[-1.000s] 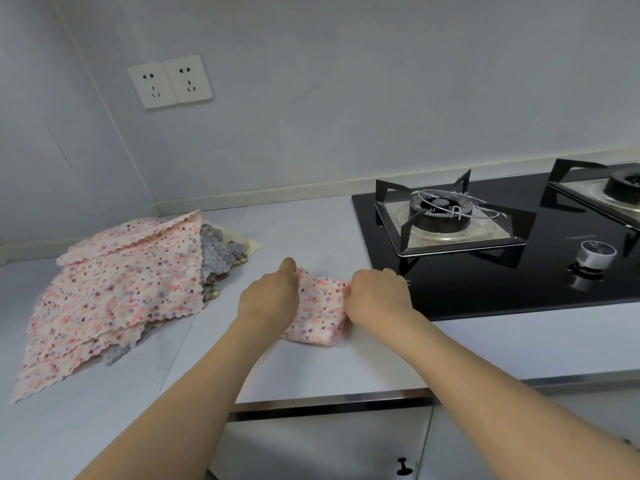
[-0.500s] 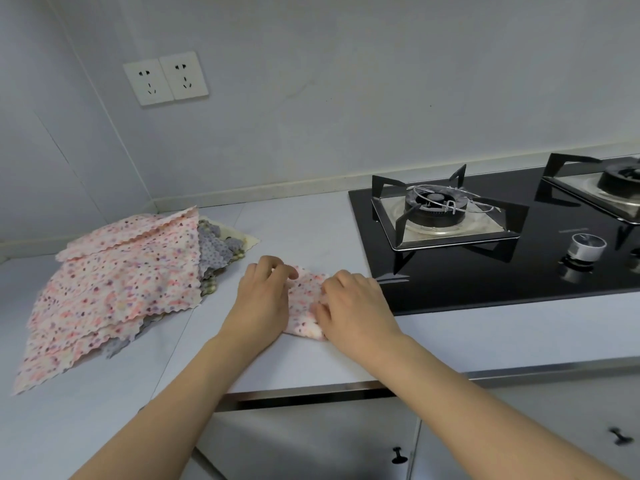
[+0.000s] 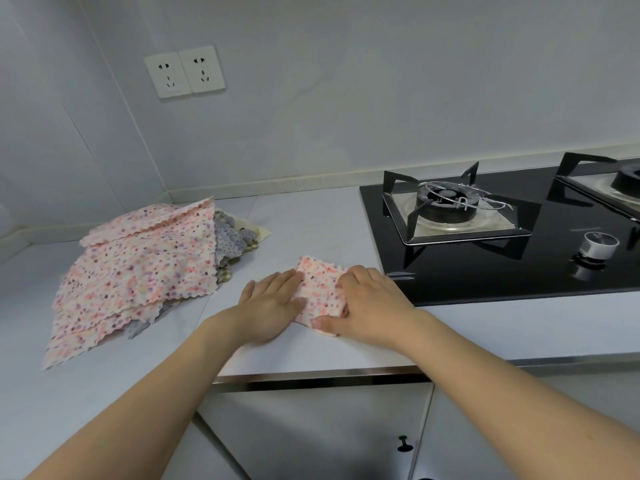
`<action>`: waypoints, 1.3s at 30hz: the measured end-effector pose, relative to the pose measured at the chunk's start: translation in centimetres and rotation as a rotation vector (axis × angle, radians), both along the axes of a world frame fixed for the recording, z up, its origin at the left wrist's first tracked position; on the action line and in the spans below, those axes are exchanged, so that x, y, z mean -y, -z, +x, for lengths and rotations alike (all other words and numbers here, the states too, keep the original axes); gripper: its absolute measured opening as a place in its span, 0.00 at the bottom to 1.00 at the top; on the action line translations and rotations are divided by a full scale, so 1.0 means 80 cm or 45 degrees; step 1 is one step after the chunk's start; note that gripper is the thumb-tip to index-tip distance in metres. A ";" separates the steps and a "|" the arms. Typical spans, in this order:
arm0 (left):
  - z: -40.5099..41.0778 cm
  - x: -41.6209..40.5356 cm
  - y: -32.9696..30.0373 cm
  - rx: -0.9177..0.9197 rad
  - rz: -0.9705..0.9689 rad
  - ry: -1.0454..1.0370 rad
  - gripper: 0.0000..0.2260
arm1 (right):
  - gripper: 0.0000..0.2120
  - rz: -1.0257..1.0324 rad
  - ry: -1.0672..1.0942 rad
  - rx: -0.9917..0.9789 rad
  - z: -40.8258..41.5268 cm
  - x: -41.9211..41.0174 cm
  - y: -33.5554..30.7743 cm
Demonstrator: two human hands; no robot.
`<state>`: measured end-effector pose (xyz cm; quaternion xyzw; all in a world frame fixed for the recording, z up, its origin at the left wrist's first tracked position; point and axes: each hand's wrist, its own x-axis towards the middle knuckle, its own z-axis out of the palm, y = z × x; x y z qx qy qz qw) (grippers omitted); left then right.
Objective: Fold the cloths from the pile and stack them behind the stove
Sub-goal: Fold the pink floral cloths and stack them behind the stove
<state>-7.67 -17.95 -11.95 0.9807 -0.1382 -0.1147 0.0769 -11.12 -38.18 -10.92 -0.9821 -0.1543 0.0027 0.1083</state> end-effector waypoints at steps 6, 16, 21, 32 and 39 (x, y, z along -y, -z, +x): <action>0.031 0.019 -0.036 0.043 -0.766 -0.482 0.09 | 0.21 0.042 0.240 0.075 0.033 0.009 -0.027; 0.061 0.041 -0.041 -0.200 -0.805 -0.564 0.09 | 0.07 0.206 0.289 -0.332 0.069 0.008 -0.036; 0.094 0.017 -0.040 -0.291 -1.087 -0.493 0.12 | 0.14 0.463 0.291 -0.516 0.108 0.016 -0.045; 0.109 0.039 -0.169 -0.633 -1.681 -0.559 0.12 | 0.08 1.242 0.504 -0.820 0.134 0.050 -0.168; 0.076 0.092 -0.296 -0.462 -1.605 -0.695 0.06 | 0.07 1.761 0.746 -0.689 0.083 0.058 -0.295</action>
